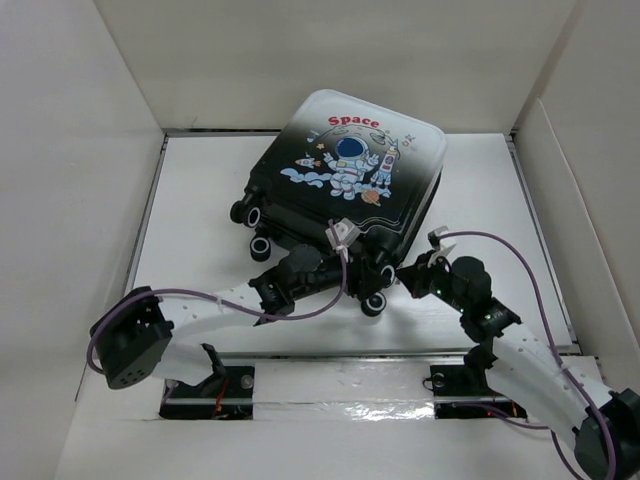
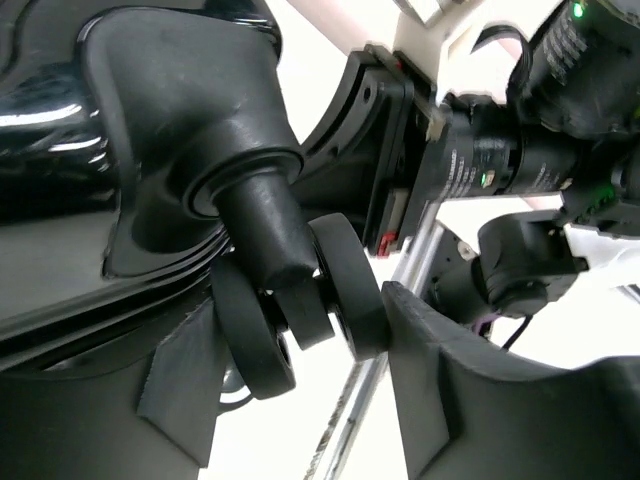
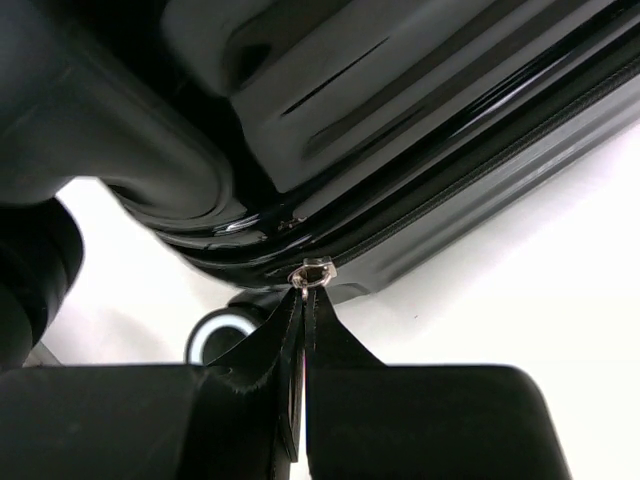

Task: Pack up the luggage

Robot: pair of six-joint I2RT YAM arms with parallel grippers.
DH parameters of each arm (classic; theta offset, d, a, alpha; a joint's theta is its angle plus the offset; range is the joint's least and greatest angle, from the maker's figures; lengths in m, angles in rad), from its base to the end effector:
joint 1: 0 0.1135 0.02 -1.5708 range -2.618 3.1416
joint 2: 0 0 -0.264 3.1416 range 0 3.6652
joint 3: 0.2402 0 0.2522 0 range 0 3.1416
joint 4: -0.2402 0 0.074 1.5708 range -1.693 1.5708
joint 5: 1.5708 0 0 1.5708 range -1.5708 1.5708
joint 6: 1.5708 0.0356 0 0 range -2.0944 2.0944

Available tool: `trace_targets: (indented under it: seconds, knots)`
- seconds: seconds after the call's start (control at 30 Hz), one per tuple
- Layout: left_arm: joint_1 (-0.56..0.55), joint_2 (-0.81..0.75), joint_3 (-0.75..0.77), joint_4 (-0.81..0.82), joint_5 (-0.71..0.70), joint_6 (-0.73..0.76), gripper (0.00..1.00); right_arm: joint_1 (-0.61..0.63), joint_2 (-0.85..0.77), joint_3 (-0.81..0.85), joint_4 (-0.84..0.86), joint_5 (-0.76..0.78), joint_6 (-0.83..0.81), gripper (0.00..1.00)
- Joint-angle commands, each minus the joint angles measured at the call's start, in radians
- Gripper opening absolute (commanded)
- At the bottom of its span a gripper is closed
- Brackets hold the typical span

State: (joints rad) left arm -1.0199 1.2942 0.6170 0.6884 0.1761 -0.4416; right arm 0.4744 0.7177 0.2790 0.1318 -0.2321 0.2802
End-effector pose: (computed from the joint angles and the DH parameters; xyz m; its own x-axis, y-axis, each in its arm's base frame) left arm 0.1441 -0.2465 0.2620 -0.3924 -0.1651 -0.9049 0.8438 0.3269 -0.4256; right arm 0.1492 0.0858 0.2046 -0.4351 0.0791 -0.8969 -0.5403 0.7739 0.3304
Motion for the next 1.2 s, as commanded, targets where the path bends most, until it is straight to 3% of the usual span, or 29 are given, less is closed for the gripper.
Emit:
trace_targets:
  seconds: [0.0, 0.27, 0.43, 0.47, 0.5, 0.53, 0.57, 0.67, 0.77, 0.8, 0.87, 0.9, 0.97, 1.03, 1.17]
  knots:
    - [0.0, 0.051, 0.118, 0.077, 0.02, 0.044, 0.25, 0.093, -0.053, -0.017, 0.085, -0.021, 0.028, 0.0]
    - [0.011, 0.178, 0.292, 0.085, 0.029, -0.005, 0.12, 0.402, -0.13, -0.02, 0.015, 0.203, 0.112, 0.0]
    - [0.011, 0.266, 0.374, 0.122, 0.048, -0.083, 0.11, 0.587, -0.031, -0.063, 0.259, 0.379, 0.217, 0.0]
    - [0.011, 0.286, 0.451, 0.105, 0.048, -0.063, 0.09, 0.614, -0.005, -0.058, 0.268, 0.493, 0.255, 0.0]
    - [0.011, 0.3, 0.487, -0.041, -0.007, -0.051, 0.07, 0.663, 0.0, -0.063, 0.331, 0.555, 0.258, 0.0]
    - [0.011, 0.307, 0.486, -0.023, -0.012, -0.068, 0.07, 0.678, 0.0, -0.081, 0.404, 0.607, 0.258, 0.0]
    - [0.024, 0.309, 0.472, 0.006, 0.067, -0.083, 0.09, 0.678, 0.003, -0.095, 0.47, 0.644, 0.226, 0.0]
    - [0.087, 0.28, 0.486, -0.062, 0.138, -0.126, 0.22, 0.693, -0.029, 0.017, 0.298, 0.686, 0.174, 0.0]
    - [0.124, 0.26, 0.518, -0.197, 0.175, -0.1, 0.56, 0.704, -0.069, 0.0, 0.312, 0.723, 0.137, 0.0]
    - [0.124, 0.255, 0.518, -0.264, 0.18, -0.092, 0.73, 0.704, -0.073, -0.014, 0.318, 0.746, 0.149, 0.0]
    - [0.155, 0.241, 0.468, -0.256, 0.21, -0.121, 0.85, 0.704, -0.077, -0.075, 0.371, 0.803, 0.18, 0.0]
    - [0.182, 0.243, 0.446, -0.183, 0.235, -0.144, 0.88, 0.704, -0.07, -0.098, 0.408, 0.821, 0.178, 0.0]
    - [0.205, 0.278, 0.444, -0.132, 0.291, -0.19, 0.83, 0.704, -0.014, -0.15, 0.55, 0.85, 0.163, 0.0]
    - [0.215, 0.344, 0.507, -0.151, 0.341, -0.221, 0.75, 0.704, 0.052, -0.14, 0.61, 0.844, 0.113, 0.0]
    - [0.215, 0.436, 0.642, -0.225, 0.358, -0.192, 0.73, 0.727, 0.12, -0.144, 0.696, 0.776, 0.03, 0.0]
